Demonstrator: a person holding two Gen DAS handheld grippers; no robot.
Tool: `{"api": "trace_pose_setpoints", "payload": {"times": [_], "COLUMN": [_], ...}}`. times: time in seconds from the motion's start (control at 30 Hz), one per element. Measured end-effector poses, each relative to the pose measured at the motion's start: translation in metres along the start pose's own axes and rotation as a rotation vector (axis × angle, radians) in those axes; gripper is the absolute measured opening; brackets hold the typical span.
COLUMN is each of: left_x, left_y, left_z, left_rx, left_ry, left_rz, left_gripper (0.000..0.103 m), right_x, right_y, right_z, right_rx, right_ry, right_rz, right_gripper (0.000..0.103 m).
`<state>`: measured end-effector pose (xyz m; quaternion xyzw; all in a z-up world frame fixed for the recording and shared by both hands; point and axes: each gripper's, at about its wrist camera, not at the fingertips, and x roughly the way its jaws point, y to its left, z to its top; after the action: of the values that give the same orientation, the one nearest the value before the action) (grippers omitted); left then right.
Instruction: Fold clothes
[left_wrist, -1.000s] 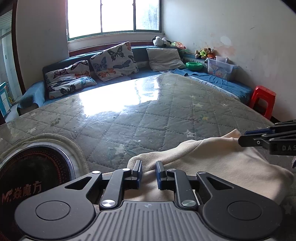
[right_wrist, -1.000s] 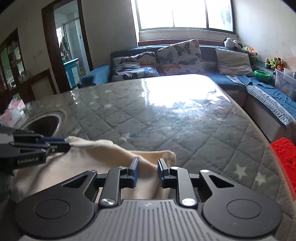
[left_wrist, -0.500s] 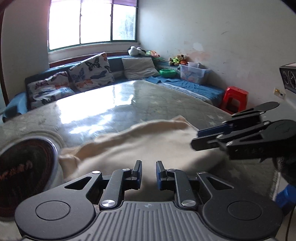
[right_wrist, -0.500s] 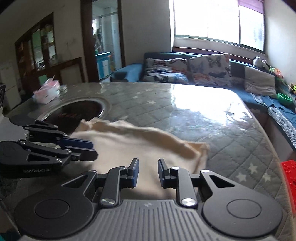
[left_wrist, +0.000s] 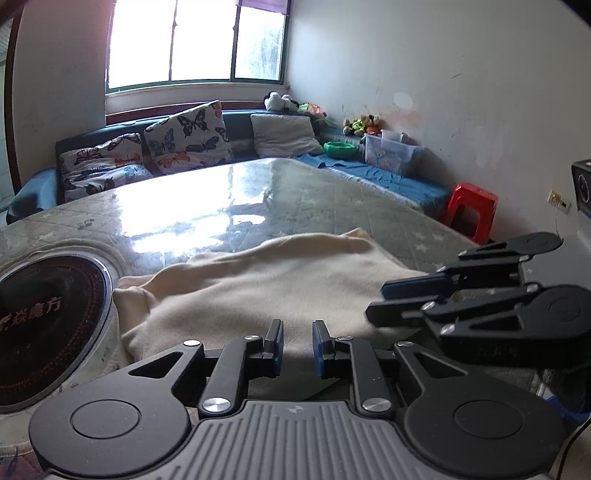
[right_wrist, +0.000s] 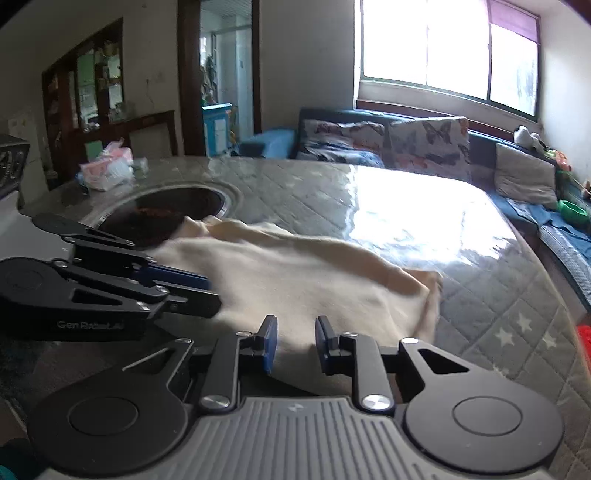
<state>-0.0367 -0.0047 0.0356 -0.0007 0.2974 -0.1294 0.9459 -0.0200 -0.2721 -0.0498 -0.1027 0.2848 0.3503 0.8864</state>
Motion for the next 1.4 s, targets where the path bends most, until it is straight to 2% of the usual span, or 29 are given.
{"api": "trace_pose_setpoints", "payload": {"times": [0.17,0.37,0.5,0.63,0.73,0.83,1.13,1.27,1.4], "left_x": [0.010,0.003,0.007,0.010,0.007,0.004,0.000,0.000,0.001], "left_y": [-0.001,-0.003,-0.008,-0.008,0.005,0.019,0.070,0.086,0.088], "left_z": [-0.007,-0.001,-0.003,-0.008,-0.006,-0.005,-0.006,-0.003,0.007], "left_rx": [0.003,-0.011,0.002,-0.004,-0.039,-0.078,-0.196,-0.258,-0.259], "left_ry": [0.029,0.005,0.012,0.018,0.015,0.010,0.009,0.000,-0.027], "left_rz": [0.007,-0.004,-0.016,-0.018,0.004,0.033,0.120,0.101,0.112], "left_gripper": [0.020,0.019,0.019,0.021,0.028,0.028,0.027,0.027,0.027], "right_x": [0.013,-0.001,-0.009,-0.004,-0.005,-0.008,0.005,0.007,0.007], "right_y": [0.007,0.003,-0.010,-0.024,-0.028,-0.029,-0.033,-0.033,-0.033], "right_z": [-0.003,-0.001,-0.003,-0.011,-0.010,-0.003,-0.009,-0.008,-0.008], "right_rx": [-0.026,-0.013,0.048,0.106,0.123,0.122,0.148,0.144,0.142], "right_ry": [0.037,0.002,-0.018,0.018,0.017,-0.010,0.024,0.028,0.031], "right_rz": [0.007,-0.001,-0.059,-0.071,-0.072,-0.069,-0.069,-0.068,-0.067], "right_gripper": [0.023,0.023,0.023,0.024,0.025,0.028,0.029,0.029,0.029]}}
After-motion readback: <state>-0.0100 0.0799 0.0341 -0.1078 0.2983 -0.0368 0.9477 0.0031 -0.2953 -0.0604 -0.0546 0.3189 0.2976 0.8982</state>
